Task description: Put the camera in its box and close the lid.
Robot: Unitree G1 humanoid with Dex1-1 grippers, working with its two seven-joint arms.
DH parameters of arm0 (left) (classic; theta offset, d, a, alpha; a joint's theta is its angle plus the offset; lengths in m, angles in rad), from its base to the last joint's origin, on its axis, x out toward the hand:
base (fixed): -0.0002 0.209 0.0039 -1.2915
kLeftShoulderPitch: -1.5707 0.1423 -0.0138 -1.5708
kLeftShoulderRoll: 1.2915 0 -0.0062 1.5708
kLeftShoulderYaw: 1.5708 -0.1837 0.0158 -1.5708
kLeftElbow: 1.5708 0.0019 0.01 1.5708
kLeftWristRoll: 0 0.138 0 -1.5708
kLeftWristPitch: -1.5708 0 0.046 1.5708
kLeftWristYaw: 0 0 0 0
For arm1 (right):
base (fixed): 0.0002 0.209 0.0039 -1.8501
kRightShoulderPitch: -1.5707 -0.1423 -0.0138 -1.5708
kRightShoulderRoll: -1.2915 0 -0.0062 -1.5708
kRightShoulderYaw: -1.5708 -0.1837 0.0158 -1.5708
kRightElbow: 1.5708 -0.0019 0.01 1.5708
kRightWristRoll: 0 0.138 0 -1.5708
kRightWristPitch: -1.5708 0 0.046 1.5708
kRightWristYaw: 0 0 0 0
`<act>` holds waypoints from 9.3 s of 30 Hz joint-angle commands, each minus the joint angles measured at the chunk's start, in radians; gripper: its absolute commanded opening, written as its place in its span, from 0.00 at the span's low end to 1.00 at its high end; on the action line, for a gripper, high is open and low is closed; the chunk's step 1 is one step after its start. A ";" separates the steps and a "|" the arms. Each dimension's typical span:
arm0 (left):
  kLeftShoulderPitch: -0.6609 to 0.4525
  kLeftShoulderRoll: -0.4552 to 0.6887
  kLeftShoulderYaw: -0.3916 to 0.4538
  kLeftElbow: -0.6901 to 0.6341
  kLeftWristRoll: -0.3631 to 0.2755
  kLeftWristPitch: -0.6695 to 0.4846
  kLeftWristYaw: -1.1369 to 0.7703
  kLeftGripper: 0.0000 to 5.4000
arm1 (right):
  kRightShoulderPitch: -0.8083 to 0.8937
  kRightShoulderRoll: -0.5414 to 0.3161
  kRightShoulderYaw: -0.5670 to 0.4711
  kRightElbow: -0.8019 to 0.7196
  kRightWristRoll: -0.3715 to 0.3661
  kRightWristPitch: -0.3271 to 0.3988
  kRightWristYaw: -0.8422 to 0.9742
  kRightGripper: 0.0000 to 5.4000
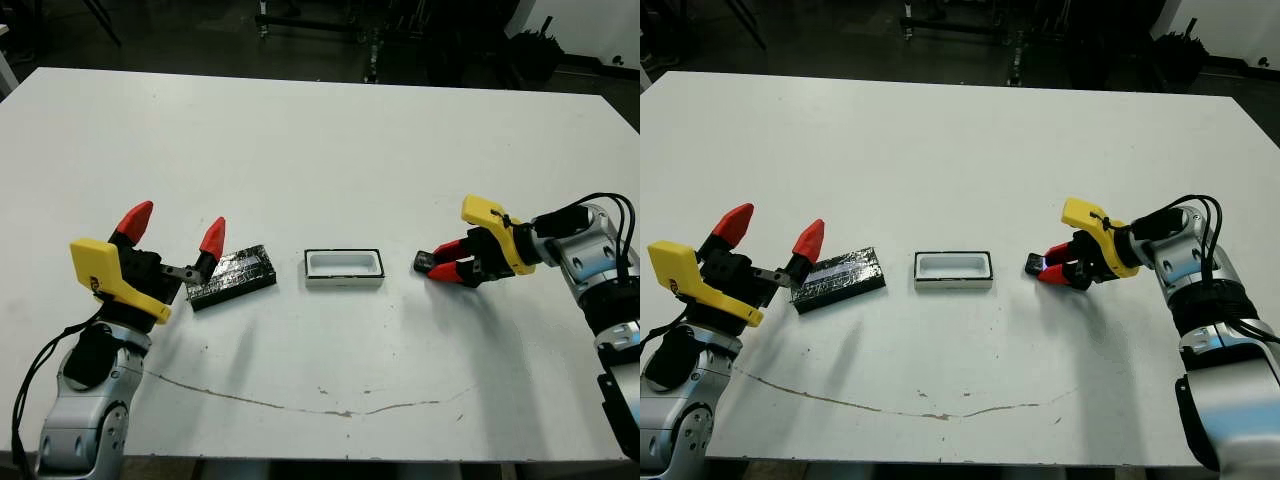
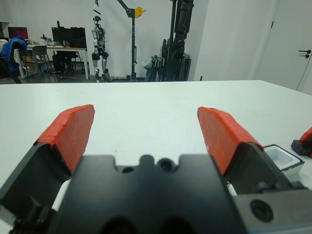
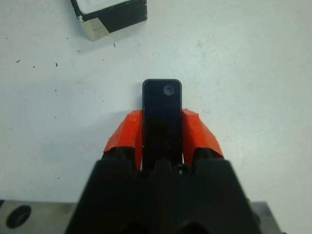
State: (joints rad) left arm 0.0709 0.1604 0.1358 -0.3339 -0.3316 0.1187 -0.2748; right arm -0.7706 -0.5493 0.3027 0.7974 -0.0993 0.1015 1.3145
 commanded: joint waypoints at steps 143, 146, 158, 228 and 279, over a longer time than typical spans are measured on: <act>0.063 -0.005 -0.040 -0.040 0.022 0.031 0.018 1.00 | -0.123 0.264 0.054 -0.086 0.077 0.130 0.054 0.31; 0.064 -0.002 -0.043 -0.037 0.030 0.023 0.016 1.00 | -0.113 0.262 0.052 -0.092 0.074 0.126 0.047 0.31; 0.067 -0.002 -0.046 -0.037 0.033 0.018 0.017 1.00 | -0.070 0.302 0.011 -0.047 0.128 0.109 0.048 0.31; 0.063 0.000 -0.042 -0.026 0.018 0.015 -0.004 1.00 | -0.156 0.239 0.102 0.004 0.047 0.004 0.240 1.00; -0.152 0.468 -0.002 0.022 -0.003 0.153 -0.409 1.00 | 0.761 0.243 -0.552 -1.191 0.327 0.273 -0.796 0.53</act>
State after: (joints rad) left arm -0.0624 0.5892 0.1463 -0.3280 -0.3502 0.2702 -0.6489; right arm -0.0458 -0.3108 -0.2349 -0.3669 0.2108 0.3909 0.5371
